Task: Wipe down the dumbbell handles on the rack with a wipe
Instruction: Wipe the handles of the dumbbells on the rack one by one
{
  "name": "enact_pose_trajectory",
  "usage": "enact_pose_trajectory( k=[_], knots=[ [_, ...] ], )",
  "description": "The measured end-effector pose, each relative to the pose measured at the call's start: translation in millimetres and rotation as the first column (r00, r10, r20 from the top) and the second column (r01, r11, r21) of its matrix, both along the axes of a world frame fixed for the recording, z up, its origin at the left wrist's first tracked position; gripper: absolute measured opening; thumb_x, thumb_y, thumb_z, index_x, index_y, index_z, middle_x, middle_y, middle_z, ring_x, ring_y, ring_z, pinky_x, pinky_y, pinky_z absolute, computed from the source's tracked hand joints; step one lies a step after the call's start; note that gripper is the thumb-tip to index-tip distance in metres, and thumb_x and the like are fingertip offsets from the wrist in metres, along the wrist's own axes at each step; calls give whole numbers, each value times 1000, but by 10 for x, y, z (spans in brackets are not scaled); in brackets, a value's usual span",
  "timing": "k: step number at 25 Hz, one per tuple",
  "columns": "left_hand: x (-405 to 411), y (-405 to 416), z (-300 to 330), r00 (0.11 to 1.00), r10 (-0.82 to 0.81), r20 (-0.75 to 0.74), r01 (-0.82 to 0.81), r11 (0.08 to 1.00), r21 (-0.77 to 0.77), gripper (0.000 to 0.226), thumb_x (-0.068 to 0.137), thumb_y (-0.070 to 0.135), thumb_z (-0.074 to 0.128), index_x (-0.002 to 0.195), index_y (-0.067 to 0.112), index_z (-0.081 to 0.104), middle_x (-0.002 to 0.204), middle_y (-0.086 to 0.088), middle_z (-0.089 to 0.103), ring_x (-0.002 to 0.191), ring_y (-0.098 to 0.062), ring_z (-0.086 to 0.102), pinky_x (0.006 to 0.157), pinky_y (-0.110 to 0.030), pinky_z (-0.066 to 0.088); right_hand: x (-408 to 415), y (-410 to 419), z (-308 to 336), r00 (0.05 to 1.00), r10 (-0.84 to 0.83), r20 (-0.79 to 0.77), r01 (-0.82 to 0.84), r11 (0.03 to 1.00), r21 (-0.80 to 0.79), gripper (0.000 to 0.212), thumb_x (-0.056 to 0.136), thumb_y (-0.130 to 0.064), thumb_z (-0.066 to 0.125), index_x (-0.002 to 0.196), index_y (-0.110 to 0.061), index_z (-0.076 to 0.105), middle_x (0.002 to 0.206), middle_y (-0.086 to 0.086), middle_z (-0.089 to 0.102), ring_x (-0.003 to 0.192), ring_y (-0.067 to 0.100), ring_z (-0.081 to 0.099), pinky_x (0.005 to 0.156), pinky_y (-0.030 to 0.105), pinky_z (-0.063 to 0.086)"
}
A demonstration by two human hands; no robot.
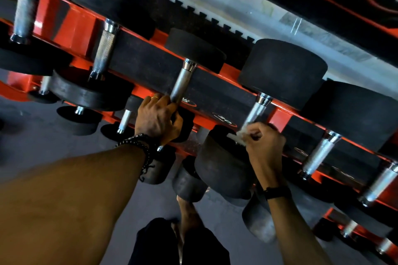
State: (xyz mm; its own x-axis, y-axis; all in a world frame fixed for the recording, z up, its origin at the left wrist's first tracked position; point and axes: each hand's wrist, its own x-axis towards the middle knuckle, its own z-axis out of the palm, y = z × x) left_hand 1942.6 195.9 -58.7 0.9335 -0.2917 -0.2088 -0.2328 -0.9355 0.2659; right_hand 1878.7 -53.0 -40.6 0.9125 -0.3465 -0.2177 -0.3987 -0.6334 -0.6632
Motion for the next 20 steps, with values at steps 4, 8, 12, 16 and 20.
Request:
enact_pose_trajectory(
  k=[4, 8, 12, 16, 20],
  knots=[
    [24, 0, -7, 1000, -12, -5, 12, 1000, 2, 30, 75, 30, 48, 73, 9, 70, 72, -10, 60, 72, -34, 57, 69, -37, 44, 329, -151, -80, 957, -88, 275, 127, 984, -126, 11, 83, -4, 69, 93, -4, 75, 100, 6, 69, 90, 15, 64, 82, 10, 45],
    [1, 14, -19, 1000, -10, -22, 11, 1000, 13, 32, 76, 31, 47, 75, 9, 70, 75, -10, 61, 74, -34, 58, 69, -38, 44, -154, -30, -192, 977, -152, 151, 169, 979, -111, 11, 81, -1, 71, 90, -6, 76, 92, 10, 71, 85, 21, 68, 77, -2, 36],
    [7, 17, -32, 1000, -17, -10, 17, 1000, -10, 32, 77, 30, 47, 75, 8, 70, 74, -11, 61, 73, -34, 58, 69, -40, 46, 11, -48, -205, 935, -334, 119, 333, 942, 35, 21, 73, 7, 71, 89, -4, 77, 83, 2, 72, 76, 18, 69, 69, 0, 41],
    [11, -1, -27, 1000, -17, 13, 17, 1000, 2, 30, 76, 30, 48, 74, 8, 70, 74, -11, 61, 71, -34, 57, 68, -39, 45, 322, -75, -188, 879, -412, 241, 400, 911, 99, 19, 75, 1, 62, 83, -8, 76, 70, -12, 66, 65, 6, 62, 62, 15, 50],
    [9, 20, -37, 1000, -25, 10, 25, 1000, -7, 33, 77, 30, 47, 76, 7, 70, 75, -12, 61, 72, -35, 57, 68, -40, 45, -104, 7, -275, 939, -242, -245, 230, 970, -78, 13, 80, -6, 60, 72, -1, 70, 77, 17, 65, 57, 20, 57, 49, 21, 39]
  ],
)
